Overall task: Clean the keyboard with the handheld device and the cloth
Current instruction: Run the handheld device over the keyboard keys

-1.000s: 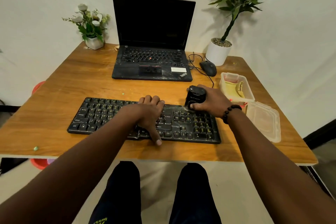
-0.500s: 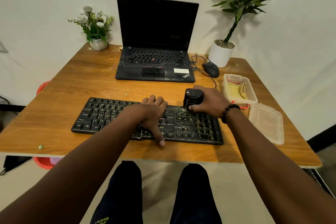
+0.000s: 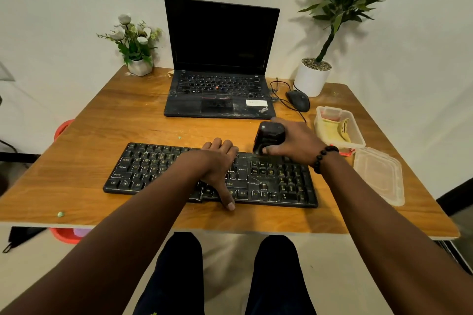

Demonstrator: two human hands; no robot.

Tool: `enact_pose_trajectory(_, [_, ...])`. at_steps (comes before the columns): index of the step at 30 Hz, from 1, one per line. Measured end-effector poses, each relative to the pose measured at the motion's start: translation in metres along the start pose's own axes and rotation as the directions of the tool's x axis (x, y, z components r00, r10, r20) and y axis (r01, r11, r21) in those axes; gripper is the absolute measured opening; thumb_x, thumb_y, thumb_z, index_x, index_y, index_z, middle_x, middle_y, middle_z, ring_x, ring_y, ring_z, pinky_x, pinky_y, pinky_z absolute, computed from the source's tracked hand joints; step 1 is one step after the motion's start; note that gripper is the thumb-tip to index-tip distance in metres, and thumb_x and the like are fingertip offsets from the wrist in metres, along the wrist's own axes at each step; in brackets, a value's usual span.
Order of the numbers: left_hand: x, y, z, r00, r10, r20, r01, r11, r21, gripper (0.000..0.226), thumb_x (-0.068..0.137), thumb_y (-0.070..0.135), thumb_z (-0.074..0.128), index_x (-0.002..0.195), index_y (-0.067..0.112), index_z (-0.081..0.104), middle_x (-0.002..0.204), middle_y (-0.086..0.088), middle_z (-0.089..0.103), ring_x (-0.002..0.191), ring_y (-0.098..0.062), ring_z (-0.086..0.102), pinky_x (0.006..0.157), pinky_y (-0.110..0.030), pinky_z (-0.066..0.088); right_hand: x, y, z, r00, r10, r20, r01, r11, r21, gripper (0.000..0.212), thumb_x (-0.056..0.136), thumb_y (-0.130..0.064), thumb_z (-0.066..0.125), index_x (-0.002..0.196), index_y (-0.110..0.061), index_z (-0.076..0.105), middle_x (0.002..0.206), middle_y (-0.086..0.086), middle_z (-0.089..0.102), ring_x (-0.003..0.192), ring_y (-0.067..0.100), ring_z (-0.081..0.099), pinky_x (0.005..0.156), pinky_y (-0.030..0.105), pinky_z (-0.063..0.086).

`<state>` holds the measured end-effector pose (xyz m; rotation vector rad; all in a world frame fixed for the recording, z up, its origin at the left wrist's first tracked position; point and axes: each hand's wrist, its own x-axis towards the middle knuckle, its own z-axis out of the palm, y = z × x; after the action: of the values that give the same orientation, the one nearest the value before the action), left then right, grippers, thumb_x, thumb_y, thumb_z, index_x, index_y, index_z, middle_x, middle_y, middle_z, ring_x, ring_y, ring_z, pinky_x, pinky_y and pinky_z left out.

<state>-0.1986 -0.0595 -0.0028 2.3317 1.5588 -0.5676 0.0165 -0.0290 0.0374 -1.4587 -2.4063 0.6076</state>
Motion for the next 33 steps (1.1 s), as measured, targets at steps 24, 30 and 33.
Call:
enact_pose_trajectory(24, [-0.002, -0.002, 0.0, 1.0, -0.001, 0.008, 0.001, 1.0, -0.031, 0.15, 0.048, 0.079, 0.082, 0.158, 0.019, 0.0, 0.16, -0.002, 0.007, 0.145, -0.031, 0.008, 0.12, -0.056, 0.021, 0.017, -0.016, 0.017, 0.999, -0.029, 0.025, 0.03, 0.997, -0.066, 0.036, 0.073, -0.023, 0.079, 0.102, -0.016, 0.058, 0.097, -0.003, 0.066, 0.089, 0.013, 0.059, 0.064, 0.017, 0.041])
enact_pose_trajectory(30, [-0.002, -0.002, 0.0, 1.0, -0.002, 0.002, 0.002, 0.999, -0.047, 0.151, 0.049, 0.078, 0.081, 0.159, 0.018, -0.002, 0.162, -0.003, 0.004, 0.147, -0.032, 0.006, 0.121, -0.057, 0.019, 0.019, -0.017, 0.02, 0.999, -0.016, 0.048, 0.016, 1.0, -0.001, 0.041, 0.073, -0.027, 0.079, 0.108, -0.018, 0.059, 0.101, -0.004, 0.066, 0.093, 0.013, 0.06, 0.072, 0.024, 0.046])
enact_pose_trajectory(33, [-0.002, -0.002, 0.0, 1.0, 0.0, 0.007, 0.0, 0.999, -0.05, 0.152, 0.048, 0.079, 0.081, 0.159, 0.018, -0.003, 0.162, -0.002, 0.003, 0.147, -0.032, 0.004, 0.121, -0.058, 0.018, 0.02, -0.015, 0.017, 0.999, 0.002, -0.035, -0.005, 0.997, -0.076, 0.036, 0.073, -0.024, 0.078, 0.101, -0.016, 0.058, 0.096, 0.0, 0.066, 0.09, 0.018, 0.06, 0.067, 0.024, 0.041])
